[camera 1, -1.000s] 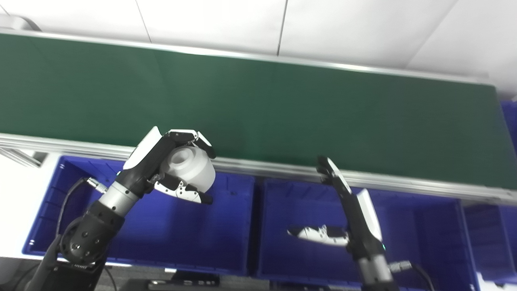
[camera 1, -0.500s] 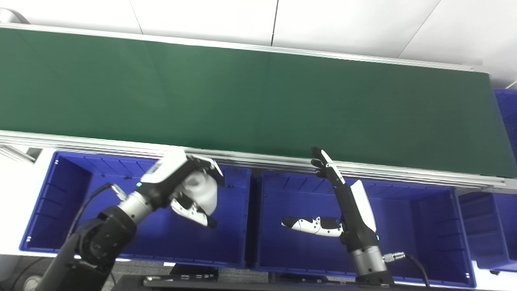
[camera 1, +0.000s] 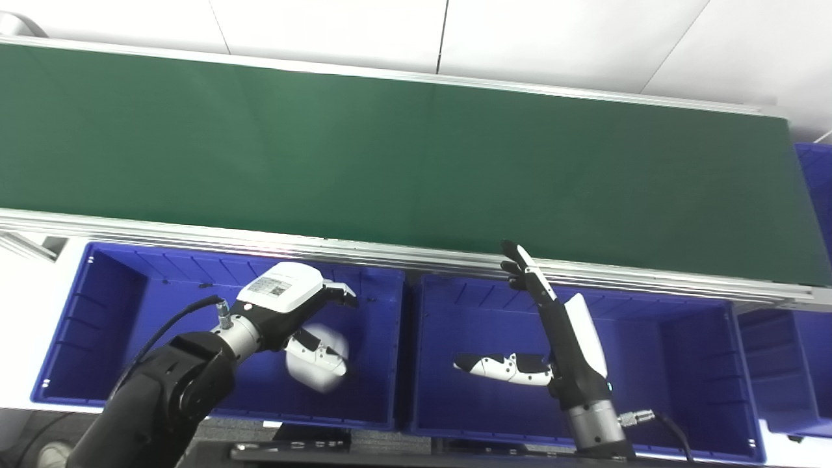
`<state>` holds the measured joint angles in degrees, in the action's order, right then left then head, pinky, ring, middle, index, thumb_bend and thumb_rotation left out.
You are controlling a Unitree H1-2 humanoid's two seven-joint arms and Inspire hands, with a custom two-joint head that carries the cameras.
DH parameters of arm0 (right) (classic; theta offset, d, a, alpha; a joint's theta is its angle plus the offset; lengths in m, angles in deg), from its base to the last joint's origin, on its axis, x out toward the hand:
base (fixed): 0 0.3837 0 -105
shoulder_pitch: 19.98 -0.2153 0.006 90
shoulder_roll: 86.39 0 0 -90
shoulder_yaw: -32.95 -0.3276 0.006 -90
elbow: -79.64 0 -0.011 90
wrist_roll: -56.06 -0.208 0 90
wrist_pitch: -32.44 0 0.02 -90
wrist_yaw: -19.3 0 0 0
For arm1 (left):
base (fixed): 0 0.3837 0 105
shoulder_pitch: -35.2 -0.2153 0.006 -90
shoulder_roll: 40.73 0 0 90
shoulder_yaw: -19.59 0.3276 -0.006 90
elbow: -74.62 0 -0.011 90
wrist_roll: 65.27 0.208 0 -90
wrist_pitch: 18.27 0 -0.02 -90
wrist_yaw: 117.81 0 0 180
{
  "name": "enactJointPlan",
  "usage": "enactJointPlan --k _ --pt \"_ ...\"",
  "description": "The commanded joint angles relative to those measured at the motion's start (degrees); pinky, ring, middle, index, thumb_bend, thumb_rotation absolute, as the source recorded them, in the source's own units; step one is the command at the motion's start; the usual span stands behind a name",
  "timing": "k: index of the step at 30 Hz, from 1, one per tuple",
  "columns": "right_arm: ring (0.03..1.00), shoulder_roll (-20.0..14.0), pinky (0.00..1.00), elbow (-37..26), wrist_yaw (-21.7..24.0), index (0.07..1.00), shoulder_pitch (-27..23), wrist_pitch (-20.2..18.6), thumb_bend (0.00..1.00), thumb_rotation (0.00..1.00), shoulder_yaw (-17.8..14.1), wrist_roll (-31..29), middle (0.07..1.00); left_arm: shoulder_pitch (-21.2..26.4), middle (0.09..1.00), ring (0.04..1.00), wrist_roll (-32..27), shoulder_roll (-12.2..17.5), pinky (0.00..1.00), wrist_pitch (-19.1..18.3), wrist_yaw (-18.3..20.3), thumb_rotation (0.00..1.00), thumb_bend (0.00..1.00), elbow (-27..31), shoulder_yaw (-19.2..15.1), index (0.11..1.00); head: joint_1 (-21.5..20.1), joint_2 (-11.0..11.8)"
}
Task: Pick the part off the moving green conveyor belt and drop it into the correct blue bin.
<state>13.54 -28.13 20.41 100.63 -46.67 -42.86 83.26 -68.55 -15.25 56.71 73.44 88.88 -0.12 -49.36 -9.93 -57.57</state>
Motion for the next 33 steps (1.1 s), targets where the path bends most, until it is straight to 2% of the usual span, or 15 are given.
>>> enactJointPlan --k 1,2,3,4,6,10,12,17,20,21,24,27,29,33 --pt "0.873 0.29 0.81 -2.09 -0.42 0.934 0.54 0.25 0.91 0.35 0.14 -0.28 0.918 -1.23 0.793 0.811 -8.06 -0.63 0.95 2.89 -4.29 0.88 0.78 1.77 -2.67 0.781 -0.07 0.09" --pt "0.873 0.32 0.81 -2.1 -0.41 0.935 0.63 0.19 0.91 0.35 0.14 -0.31 0.918 -2.0 0.799 0.81 -14.18 -1.5 0.94 4.15 -5.2 0.84 0.77 1.42 -4.12 0.783 -0.12 0.19" --pt "0.876 0.33 0.81 -2.1 -0.39 0.935 0.69 0.16 0.92 0.35 0.12 -0.33 0.919 -2.44 0.815 0.811 -18.05 -2.04 0.84 4.88 -5.6 0.75 0.78 1.15 -4.95 0.793 -0.17 0.25" --pt "0.877 0.22 0.81 -2.02 -0.33 0.935 0.7 0.31 0.92 0.35 0.12 -0.49 0.92 -3.13 0.82 0.812 -23.62 -2.82 0.81 6.05 -5.79 0.72 0.78 0.77 -5.98 0.796 -0.28 0.37" --pt "0.879 0.0 0.81 -1.88 -0.4 0.939 0.71 0.66 0.91 0.36 0.05 -0.43 0.923 -4.09 0.844 0.825 -31.13 -3.77 0.74 8.36 -6.12 0.64 0.78 0.17 -7.04 0.815 -0.48 0.65" --pt "0.873 -0.42 0.8 -1.96 -0.16 0.941 0.83 0.66 0.91 0.37 -0.02 -0.43 0.921 -5.84 0.865 0.848 -40.51 -6.16 0.79 15.25 -7.43 0.56 0.83 -1.89 -7.68 0.847 -0.26 1.15" --pt "0.876 -0.63 0.8 -1.91 0.0 0.942 0.88 0.61 0.91 0.37 0.0 -0.6 0.922 -6.04 0.873 0.848 -42.49 -6.76 0.79 17.79 -7.77 0.5 0.85 -3.14 -7.63 0.86 -0.26 1.15" --pt "0.879 -1.08 0.81 -1.59 0.23 0.946 0.73 0.81 0.92 0.37 0.03 -1.17 0.924 -5.85 0.894 0.858 -45.0 -7.5 0.8 21.21 -8.11 0.45 0.87 -6.55 -8.01 0.895 -0.12 1.77" --pt "0.878 -1.17 0.81 -1.25 0.04 0.948 0.65 0.97 0.91 0.38 0.13 -0.77 0.924 -6.1 0.905 0.867 -45.63 -7.4 0.8 21.59 -8.29 0.43 0.88 -7.3 -8.13 0.908 0.05 2.6" --pt "0.877 -1.14 0.81 -1.21 0.07 0.949 0.66 0.85 0.92 0.38 0.16 -0.82 0.925 -6.12 0.906 0.87 -47.06 -7.36 0.79 21.48 -7.94 0.39 0.88 -7.64 -8.04 0.909 0.2 2.76" --pt "0.874 -1.02 0.81 -0.8 -0.18 0.949 0.7 1.23 0.92 0.38 0.26 -0.84 0.923 -6.17 0.918 0.877 -50.15 -7.23 0.79 20.59 -7.12 0.34 0.87 -8.25 -7.76 0.921 0.36 3.31" --pt "0.871 -0.89 0.8 -0.54 -0.47 0.951 0.65 1.47 0.91 0.39 0.41 -0.33 0.923 -6.22 0.916 0.867 -50.4 -7.15 0.77 21.36 -7.26 0.33 0.87 -8.6 -7.84 0.923 0.42 3.08" --pt "0.877 -0.85 0.81 -0.72 -0.39 0.951 0.71 1.25 0.91 0.39 0.4 -0.33 0.919 -6.07 0.92 0.866 -51.7 -7.08 0.77 21.54 -6.8 0.29 0.85 -9.04 -7.74 0.922 0.48 3.1" --pt "0.88 -0.77 0.82 -0.83 -0.25 0.951 0.79 1.08 0.91 0.39 0.4 -0.73 0.919 -5.96 0.926 0.873 -52.38 -7.1 0.77 21.47 -6.5 0.28 0.85 -9.57 -7.71 0.919 0.74 3.17"
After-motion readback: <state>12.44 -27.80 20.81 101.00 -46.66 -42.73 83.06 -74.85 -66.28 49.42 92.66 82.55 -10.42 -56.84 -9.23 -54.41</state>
